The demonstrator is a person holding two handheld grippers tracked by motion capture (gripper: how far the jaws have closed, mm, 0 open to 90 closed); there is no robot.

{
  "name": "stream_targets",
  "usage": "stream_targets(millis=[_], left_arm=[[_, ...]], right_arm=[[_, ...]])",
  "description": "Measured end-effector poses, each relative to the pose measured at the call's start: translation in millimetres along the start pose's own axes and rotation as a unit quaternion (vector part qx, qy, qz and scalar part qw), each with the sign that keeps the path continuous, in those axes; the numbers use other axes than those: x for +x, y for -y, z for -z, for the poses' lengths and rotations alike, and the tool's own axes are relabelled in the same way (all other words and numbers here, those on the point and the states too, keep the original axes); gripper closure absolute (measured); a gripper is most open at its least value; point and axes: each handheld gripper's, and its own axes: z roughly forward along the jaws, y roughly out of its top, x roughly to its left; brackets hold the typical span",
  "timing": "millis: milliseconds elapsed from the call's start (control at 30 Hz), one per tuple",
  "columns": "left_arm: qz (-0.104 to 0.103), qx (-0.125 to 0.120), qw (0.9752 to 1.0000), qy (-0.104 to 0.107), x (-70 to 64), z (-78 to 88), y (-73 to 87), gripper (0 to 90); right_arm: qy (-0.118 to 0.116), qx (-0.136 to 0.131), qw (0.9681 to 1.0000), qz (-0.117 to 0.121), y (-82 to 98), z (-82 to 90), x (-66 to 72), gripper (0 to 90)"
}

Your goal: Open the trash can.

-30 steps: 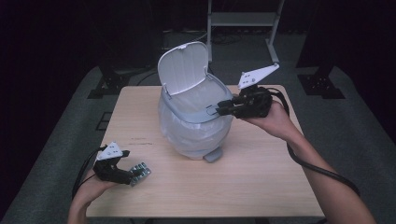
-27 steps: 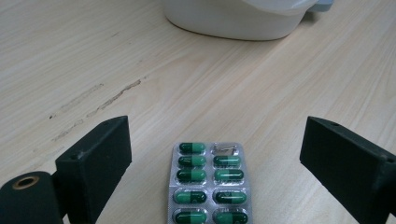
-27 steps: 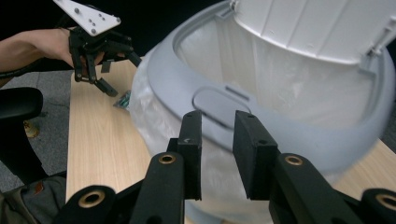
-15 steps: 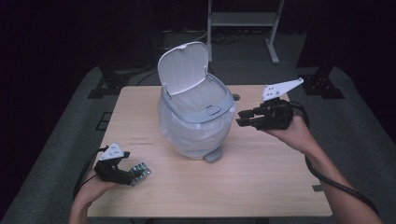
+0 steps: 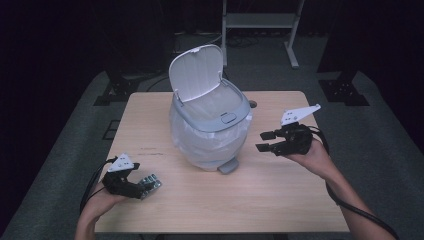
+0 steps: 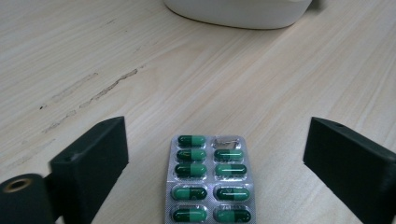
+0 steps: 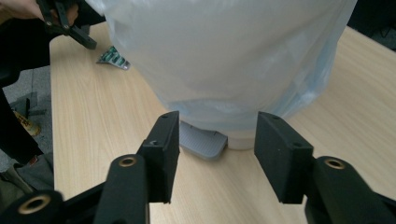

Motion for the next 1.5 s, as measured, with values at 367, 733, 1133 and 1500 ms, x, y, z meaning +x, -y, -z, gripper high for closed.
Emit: stream_targets(millis=[367,733,1133,1500], left_arm=[[-0.003,0.012,0.9999,0.0,0.0,-4.3,2.5,5.3],[-0.008,0.027,0.9996,0.007,-2.9,-13.0,5.4,3.9],[-0.016,0.056,0.9983,-0.002,-2.6,-23.7,12.1,3.9],[-0.013,0.075,0.9971,-0.007,-0.6,-30.1,19.3,5.7]], right_arm=[[0.003,0.003,1.0,-0.009,29.5,-11.4,-1.6,42.9],[0.006,0.005,0.9998,-0.016,54.2,-17.3,-1.5,36.2],[0.001,0.01,0.9996,-0.028,80.3,-26.7,-1.6,31.1],[-0.003,0.017,0.9991,-0.04,99.0,-32.5,-0.9,27.1]])
